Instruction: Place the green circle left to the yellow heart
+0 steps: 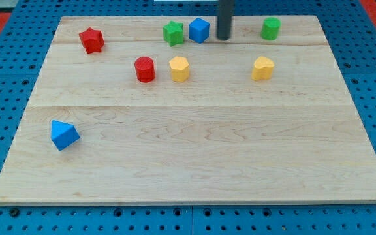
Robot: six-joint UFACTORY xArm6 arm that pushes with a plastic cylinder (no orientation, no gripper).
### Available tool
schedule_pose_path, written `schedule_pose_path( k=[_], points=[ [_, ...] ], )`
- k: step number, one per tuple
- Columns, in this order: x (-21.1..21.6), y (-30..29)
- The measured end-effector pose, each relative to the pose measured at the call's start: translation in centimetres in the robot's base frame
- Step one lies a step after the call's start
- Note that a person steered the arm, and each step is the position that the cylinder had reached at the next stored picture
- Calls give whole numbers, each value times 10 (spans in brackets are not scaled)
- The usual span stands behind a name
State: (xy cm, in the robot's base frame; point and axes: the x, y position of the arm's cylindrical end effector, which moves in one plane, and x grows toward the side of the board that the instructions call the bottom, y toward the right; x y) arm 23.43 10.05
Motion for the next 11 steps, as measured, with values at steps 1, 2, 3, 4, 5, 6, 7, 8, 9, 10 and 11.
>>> schedule_pose_path(
  k=[1, 2, 3, 4, 5, 6, 7, 8, 9, 10, 11],
  points=[
    [-43, 55],
    [-40, 87],
    [12, 111],
    [29, 82],
    [22, 104],
    [-11, 128],
    [-14, 47],
    [47, 11],
    [91, -35],
    [78, -104],
    [60, -108]
  ],
)
